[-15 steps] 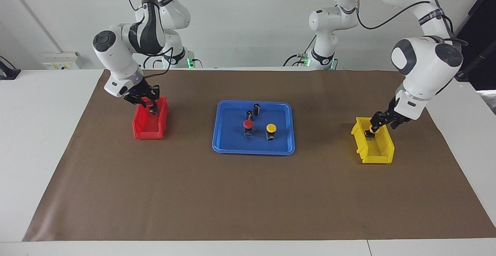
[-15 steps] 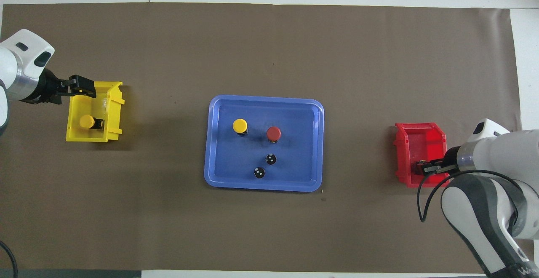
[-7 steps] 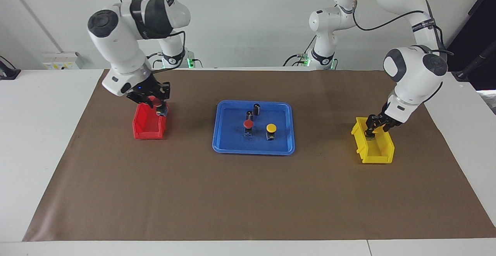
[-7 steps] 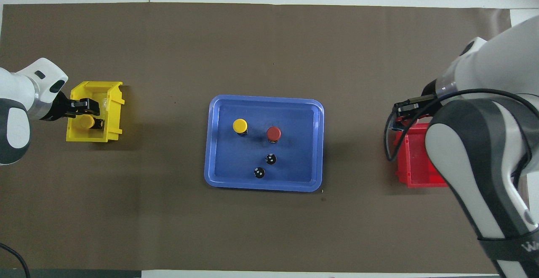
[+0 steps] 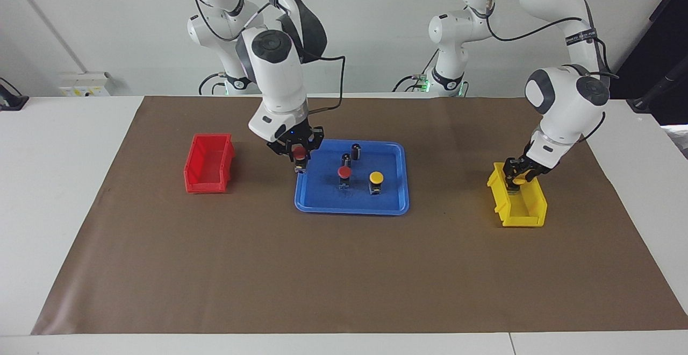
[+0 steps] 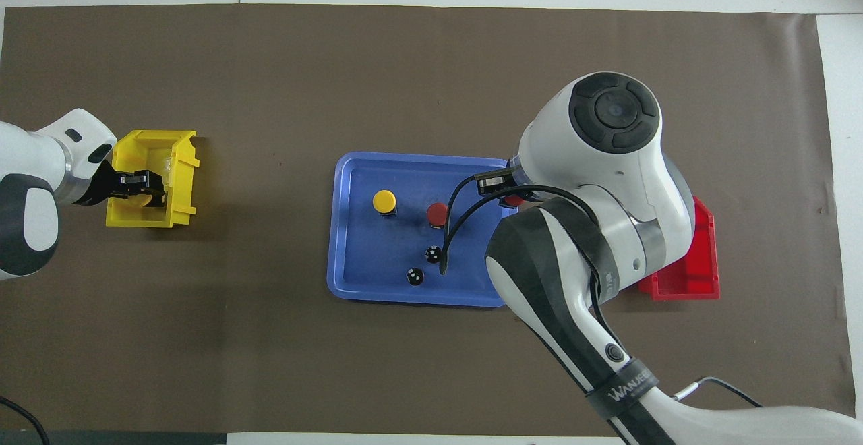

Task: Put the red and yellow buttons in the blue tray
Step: 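Carry the second red button to the tray with the right gripper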

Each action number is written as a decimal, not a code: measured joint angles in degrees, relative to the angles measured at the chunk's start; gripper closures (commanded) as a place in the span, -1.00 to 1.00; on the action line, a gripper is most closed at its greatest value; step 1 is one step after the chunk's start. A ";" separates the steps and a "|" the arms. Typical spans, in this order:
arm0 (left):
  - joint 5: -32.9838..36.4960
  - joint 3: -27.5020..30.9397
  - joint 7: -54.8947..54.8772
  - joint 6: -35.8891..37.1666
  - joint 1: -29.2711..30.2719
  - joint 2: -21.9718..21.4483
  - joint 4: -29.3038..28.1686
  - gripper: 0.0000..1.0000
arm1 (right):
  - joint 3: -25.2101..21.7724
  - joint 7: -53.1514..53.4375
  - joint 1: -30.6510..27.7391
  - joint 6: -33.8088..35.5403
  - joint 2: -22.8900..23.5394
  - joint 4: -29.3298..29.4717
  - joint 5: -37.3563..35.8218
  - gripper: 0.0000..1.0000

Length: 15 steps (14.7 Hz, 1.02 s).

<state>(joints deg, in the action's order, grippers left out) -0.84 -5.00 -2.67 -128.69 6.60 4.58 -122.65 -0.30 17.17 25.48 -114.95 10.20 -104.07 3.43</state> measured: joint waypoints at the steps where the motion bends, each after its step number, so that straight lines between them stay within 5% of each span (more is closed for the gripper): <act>1: 0.00 0.00 -0.03 -0.08 0.13 -0.01 -0.01 -0.16 | -0.03 -0.04 -0.13 -1.51 0.20 -1.23 0.00 0.17; 5: 0.00 0.04 -0.11 -0.91 0.90 -0.01 -0.37 0.15 | 0.06 -0.21 1.27 -5.41 1.88 -3.43 0.00 0.18; 7: 0.00 0.01 -0.16 -1.56 1.04 0.00 -0.79 0.93 | 0.07 -0.20 1.90 -7.15 2.91 -3.96 0.00 0.18; 11: 0.00 -0.23 -0.20 0.15 1.05 -0.04 0.07 0.97 | 0.01 -0.20 1.90 -9.54 3.73 -5.34 0.00 0.18; 15: 2.35 -0.55 -0.29 18.25 1.04 -1.62 13.59 0.97 | 0.37 -0.20 2.00 -10.36 4.05 -6.17 0.00 0.16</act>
<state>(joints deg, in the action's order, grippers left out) 1.51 -5.54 -2.96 -110.45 7.64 2.96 -109.06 0.07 16.97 27.49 -125.31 14.25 -110.25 3.43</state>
